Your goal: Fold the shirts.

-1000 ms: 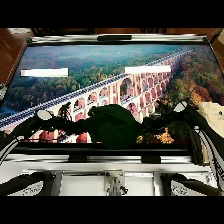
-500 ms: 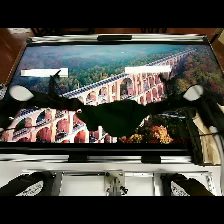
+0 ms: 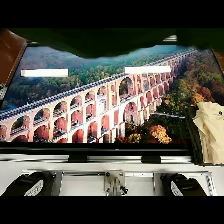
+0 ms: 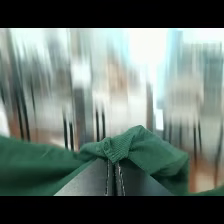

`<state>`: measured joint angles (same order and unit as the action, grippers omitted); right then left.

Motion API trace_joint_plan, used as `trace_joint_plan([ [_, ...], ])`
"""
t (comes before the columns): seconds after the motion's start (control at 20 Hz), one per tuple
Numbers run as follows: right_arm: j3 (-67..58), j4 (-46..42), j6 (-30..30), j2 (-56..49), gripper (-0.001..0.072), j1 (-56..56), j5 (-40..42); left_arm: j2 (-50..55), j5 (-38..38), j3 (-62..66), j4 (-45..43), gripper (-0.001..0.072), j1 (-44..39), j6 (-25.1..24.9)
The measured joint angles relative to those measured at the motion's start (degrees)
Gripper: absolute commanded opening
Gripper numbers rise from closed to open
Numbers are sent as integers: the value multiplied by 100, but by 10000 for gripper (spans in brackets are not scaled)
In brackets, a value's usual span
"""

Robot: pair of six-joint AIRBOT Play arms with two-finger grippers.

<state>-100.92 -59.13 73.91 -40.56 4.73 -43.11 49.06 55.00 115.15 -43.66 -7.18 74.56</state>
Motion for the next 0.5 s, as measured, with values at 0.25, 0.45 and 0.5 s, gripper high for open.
trace_joint_plan([
  [0.25, -387, -214, 354, 188, 62, 0, -688, -481, 509, -223, -479, 30, 9, 391],
  [0.45, -201, -933, 778, -127, 61, 0, -2787, -549, 1628, -1134, -1279, 30, 9, 654],
  [0.5, 61, -1062, 848, -234, 61, 0, -3353, -553, 1843, -1539, -1434, 30, 9, 686],
])
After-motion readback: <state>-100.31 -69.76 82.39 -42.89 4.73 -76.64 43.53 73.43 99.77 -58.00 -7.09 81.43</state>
